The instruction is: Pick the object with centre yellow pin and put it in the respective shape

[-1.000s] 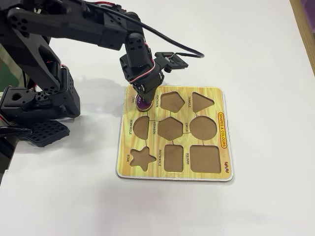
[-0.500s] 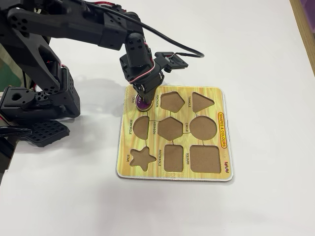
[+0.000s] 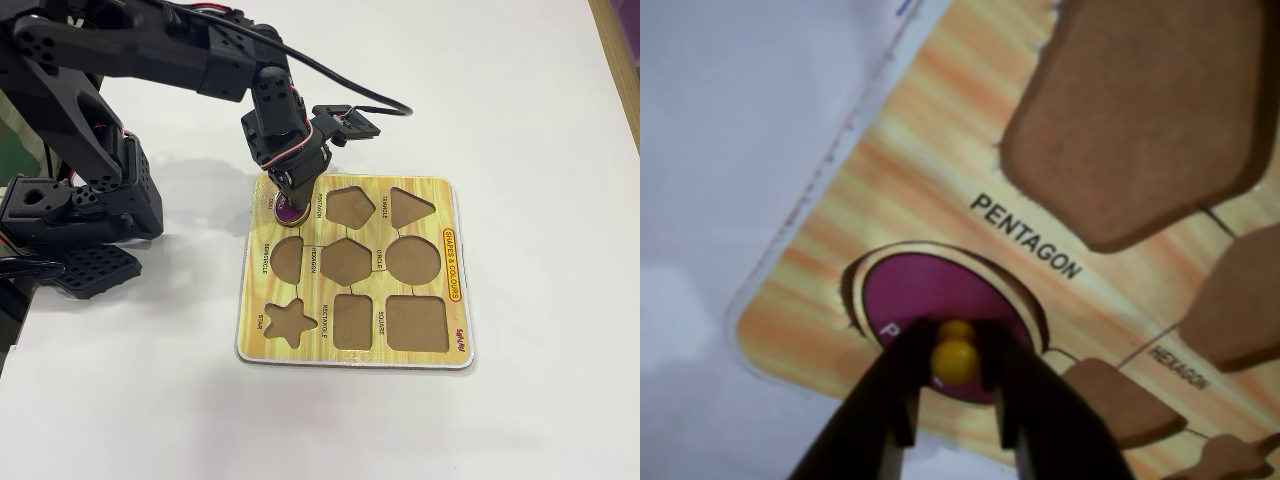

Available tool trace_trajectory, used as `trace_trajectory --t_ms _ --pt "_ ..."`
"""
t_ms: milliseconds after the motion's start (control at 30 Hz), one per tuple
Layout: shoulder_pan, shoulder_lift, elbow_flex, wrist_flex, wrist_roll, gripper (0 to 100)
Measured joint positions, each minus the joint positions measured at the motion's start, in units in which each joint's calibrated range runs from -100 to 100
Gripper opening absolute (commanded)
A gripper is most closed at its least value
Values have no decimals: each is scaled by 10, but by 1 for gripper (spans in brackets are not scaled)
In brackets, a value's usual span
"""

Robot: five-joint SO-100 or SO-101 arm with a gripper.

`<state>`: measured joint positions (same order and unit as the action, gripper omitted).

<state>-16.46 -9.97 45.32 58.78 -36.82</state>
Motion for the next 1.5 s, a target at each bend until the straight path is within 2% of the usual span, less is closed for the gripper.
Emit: trace_trajectory --t_ms 467,700,1267,1500 --pt "-1 0 0 -1 24 5" --pt "-5 0 0 -1 24 15" --pt "-78 -39 1 0 21 15" --pt "-79 -109 5 1 -45 15"
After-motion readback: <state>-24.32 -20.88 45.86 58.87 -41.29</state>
